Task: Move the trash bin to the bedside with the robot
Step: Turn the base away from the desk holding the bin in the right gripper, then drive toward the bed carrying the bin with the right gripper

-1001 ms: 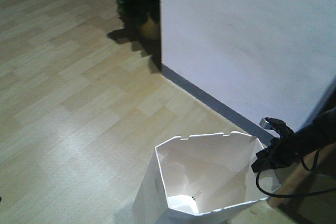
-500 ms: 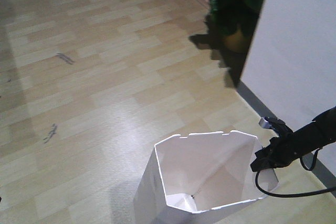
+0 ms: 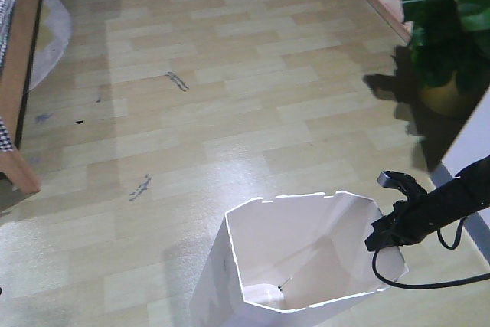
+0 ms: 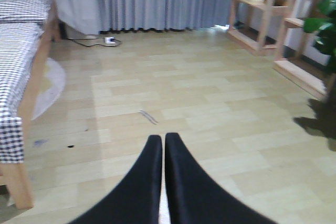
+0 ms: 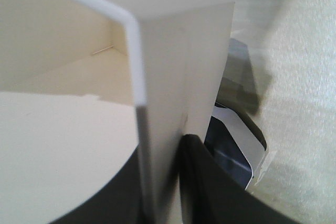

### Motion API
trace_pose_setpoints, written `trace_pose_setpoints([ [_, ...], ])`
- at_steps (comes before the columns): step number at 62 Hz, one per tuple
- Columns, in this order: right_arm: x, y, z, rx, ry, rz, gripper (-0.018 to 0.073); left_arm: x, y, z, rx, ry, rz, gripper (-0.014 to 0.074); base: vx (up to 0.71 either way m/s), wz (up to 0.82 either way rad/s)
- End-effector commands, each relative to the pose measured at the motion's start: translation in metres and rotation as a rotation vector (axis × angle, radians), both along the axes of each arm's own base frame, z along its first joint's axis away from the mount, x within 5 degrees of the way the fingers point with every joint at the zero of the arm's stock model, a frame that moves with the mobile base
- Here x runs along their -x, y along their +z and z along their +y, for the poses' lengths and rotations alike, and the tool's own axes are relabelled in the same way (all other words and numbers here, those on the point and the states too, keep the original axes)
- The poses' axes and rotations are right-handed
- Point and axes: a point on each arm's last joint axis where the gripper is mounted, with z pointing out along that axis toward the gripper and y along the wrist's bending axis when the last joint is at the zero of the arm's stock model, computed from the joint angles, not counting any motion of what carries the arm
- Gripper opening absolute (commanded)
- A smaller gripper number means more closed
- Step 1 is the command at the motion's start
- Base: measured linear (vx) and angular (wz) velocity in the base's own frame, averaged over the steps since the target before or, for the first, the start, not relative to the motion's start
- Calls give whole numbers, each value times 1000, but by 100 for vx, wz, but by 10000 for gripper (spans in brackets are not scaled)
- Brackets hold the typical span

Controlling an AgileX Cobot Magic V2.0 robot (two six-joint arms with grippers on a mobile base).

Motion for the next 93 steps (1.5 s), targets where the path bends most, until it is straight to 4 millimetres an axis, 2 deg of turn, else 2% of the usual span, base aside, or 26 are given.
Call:
trace_pose_setpoints([
  [1, -6, 37, 11, -213, 1, 6, -5, 0, 3, 0, 10, 4, -72, -6, 22, 38],
  [93, -6, 37, 11, -213, 1, 6, -5, 0, 3, 0, 10, 4, -72, -6, 26, 15],
])
